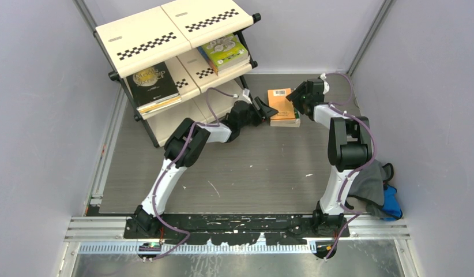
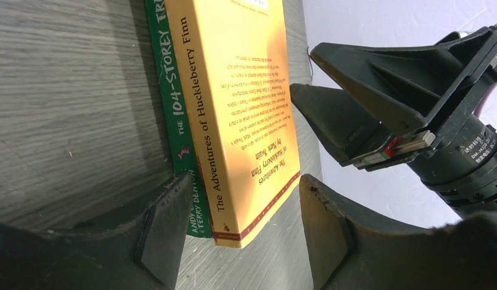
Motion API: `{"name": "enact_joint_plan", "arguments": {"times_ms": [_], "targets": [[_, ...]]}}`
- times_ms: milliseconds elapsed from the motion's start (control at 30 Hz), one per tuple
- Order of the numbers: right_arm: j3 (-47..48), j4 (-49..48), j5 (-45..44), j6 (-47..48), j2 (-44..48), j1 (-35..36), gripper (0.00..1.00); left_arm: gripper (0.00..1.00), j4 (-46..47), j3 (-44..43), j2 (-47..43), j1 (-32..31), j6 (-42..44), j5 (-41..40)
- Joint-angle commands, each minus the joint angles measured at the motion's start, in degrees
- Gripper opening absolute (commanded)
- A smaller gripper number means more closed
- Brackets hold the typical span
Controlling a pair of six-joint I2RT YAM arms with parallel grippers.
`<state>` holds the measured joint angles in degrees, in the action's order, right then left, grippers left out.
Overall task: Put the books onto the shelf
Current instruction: Pick up the book from the center of the board.
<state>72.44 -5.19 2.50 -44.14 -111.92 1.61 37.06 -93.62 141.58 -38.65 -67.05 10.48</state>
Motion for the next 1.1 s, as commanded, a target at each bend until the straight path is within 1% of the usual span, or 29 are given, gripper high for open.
{"name": "enact_joint_plan", "arguments": {"times_ms": [0,300,500,600,667,867,1067], "targets": [[0.93,-1.71,0.95,0.28,0.21,-0.54,0.58,0.65,3.36,0.23,0.01,-0.17,0.07,0.5],[3.09,0.33,6.3,0.94,-3.19,-0.54,0.57,0.65,3.46,0.3,0.2,-0.37,0.16,-0.04],[2.76,0.06,9.76,0.98,-3.59,-0.51,0.57,0.65,3.88,0.28,0.18,-0.37,0.22,-0.02],[2.04,-0.38,10.81,0.82,-3.12,-0.55,0.57,0.63,4.51,0.58,0.08,-0.39,0.35,0.15],[1.67,-0.52,11.84,0.71,-3.0,-0.36,0.57,0.6,5.27,0.86,0.17,-0.39,0.34,0.31],[-0.11,-1.52,12.05,0.43,-2.25,-0.33,0.57,0.4,7.85,3.62,-0.96,-0.41,0.57,0.27],[-2.66,-2.76,11.78,-0.06,-0.49,-0.2,0.57,0.25,10.42,8.54,-3.88,-0.38,1.51,-0.74]]}}
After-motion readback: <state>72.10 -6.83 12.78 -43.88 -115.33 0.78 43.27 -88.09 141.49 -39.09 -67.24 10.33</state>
